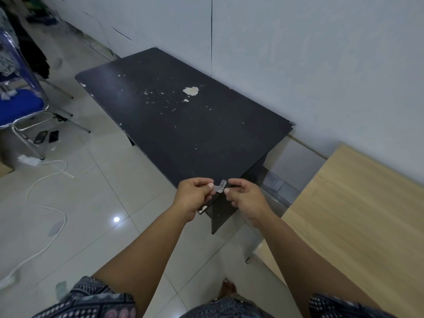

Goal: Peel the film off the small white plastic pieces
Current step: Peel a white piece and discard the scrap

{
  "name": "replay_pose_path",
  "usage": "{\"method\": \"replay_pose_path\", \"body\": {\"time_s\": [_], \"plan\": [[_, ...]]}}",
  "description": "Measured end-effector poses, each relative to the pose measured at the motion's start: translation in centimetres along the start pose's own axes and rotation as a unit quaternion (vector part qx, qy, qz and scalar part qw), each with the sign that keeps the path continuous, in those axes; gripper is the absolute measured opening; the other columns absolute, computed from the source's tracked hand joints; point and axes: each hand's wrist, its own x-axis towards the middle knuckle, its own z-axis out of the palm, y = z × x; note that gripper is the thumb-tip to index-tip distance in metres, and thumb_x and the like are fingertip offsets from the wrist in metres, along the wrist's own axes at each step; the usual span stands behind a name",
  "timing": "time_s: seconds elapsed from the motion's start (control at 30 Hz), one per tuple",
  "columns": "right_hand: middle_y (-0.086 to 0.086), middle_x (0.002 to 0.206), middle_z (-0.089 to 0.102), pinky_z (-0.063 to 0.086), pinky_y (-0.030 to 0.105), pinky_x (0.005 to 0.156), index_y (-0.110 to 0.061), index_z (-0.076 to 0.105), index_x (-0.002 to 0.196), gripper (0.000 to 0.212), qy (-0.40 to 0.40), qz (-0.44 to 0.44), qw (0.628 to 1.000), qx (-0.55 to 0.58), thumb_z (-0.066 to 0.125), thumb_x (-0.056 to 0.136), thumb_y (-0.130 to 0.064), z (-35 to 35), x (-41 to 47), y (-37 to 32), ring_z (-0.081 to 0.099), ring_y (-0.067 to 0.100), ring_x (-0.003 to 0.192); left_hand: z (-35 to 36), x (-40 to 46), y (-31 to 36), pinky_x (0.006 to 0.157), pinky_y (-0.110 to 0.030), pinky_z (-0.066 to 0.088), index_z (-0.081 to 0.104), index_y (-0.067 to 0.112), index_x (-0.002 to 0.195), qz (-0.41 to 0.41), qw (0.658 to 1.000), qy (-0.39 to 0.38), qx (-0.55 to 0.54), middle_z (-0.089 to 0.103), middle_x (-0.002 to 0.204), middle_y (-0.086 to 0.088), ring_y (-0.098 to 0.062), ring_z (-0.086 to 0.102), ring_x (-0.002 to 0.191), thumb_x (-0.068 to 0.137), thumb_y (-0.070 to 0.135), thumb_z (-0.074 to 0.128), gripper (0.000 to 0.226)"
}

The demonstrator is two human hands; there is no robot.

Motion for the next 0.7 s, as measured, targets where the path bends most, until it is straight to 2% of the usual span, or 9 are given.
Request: {"method": "replay_pose_path", "body": {"time_s": [0.1, 0.3, 0.43, 0.6, 0.7], "plan": [[0.003, 0.098, 0.072, 0.051, 0.026, 0.073, -0.021, 0.066, 0.115, 0.024, 0.012, -0.009, 1.0, 0.008, 0.068, 0.091, -0.017, 0.8, 1.9, -0.8, 0.067, 0.014, 0.084, 0.1, 1.8, 0.9, 0.083, -0.032, 0.059, 0.071, 0.019, 0.093, 0.011, 1.0, 0.018, -0.015, 0.074, 0.092, -0.004, -0.015, 0.072, 0.087, 0.091, 0.007, 0.065, 0.014], [-0.001, 0.096, 0.073, 0.051, 0.022, 0.07, -0.022, 0.068, 0.11, 0.019, 0.042, -0.017, 0.999, 0.03, 0.068, 0.091, -0.018, 2.4, 3.7, -1.6, 0.068, 0.012, 0.083, 0.0, 4.1, 2.1, 0.083, -0.03, 0.059, 0.07, 0.015, 0.102, 0.014, 1.0, 0.004, -0.009, 0.073, 0.094, -0.005, -0.014, 0.071, 0.087, 0.091, 0.006, 0.064, 0.015], [-0.001, 0.098, 0.072, 0.053, 0.023, 0.072, -0.023, 0.066, 0.11, 0.02, 0.104, -0.015, 0.993, 0.051, 0.069, 0.091, -0.018, 3.3, 4.6, -1.5, 0.068, 0.015, 0.087, -0.2, 5.8, 2.5, 0.082, -0.031, 0.059, 0.07, 0.014, 0.101, 0.01, 0.999, -0.031, 0.011, 0.073, 0.093, -0.005, -0.015, 0.071, 0.088, 0.091, 0.008, 0.065, 0.013], [0.001, 0.092, 0.071, 0.056, 0.03, 0.075, -0.025, 0.068, 0.101, 0.015, 0.169, -0.011, 0.982, 0.082, 0.072, 0.088, -0.018, 5.3, 6.0, -1.6, 0.067, 0.017, 0.081, -1.3, 8.6, 3.3, 0.08, -0.027, 0.058, 0.07, 0.012, 0.102, 0.016, 0.995, -0.092, 0.039, 0.073, 0.094, -0.006, -0.014, 0.071, 0.087, 0.091, 0.008, 0.065, 0.013], [0.003, 0.094, 0.072, 0.057, 0.032, 0.077, -0.02, 0.069, 0.103, 0.015, 0.211, -0.002, 0.974, 0.085, 0.071, 0.089, -0.015, 6.7, 6.5, -1.9, 0.067, 0.015, 0.079, -2.3, 10.0, 3.9, 0.08, -0.027, 0.058, 0.07, 0.014, 0.097, 0.031, 0.988, -0.134, 0.072, 0.073, 0.094, -0.007, -0.014, 0.071, 0.086, 0.091, 0.008, 0.065, 0.01]]}}
